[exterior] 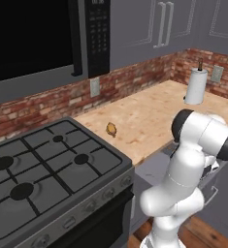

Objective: Pick the tongs from the drawer and place it on the counter.

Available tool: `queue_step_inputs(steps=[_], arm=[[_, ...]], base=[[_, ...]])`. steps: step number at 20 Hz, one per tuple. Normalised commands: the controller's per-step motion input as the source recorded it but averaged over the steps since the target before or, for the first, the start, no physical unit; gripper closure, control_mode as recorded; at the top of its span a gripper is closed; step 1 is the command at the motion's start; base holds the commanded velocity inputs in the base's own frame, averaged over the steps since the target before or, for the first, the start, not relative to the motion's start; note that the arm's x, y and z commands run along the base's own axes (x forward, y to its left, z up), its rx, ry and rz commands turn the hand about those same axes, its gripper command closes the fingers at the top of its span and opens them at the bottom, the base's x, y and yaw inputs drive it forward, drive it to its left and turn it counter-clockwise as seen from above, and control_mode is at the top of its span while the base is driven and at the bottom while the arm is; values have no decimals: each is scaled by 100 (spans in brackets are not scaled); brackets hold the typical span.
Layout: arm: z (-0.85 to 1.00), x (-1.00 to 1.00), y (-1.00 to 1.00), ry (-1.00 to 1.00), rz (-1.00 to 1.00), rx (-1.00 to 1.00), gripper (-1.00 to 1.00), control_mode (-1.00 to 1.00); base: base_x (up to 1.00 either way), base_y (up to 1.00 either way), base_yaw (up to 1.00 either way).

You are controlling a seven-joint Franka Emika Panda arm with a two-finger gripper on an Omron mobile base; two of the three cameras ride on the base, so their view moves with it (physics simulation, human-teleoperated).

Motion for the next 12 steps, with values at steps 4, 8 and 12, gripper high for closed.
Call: queue_step_inputs(steps=[4,8,12], arm=[[-26,-84,-84,7,0,-2,-100,-100],[-14,-72,-86,5,0,0,-100,-100],[4,-15,-60,0,3,5,-100,-100]], base=[[0,0,0],[0,0,0],[0,0,0]])
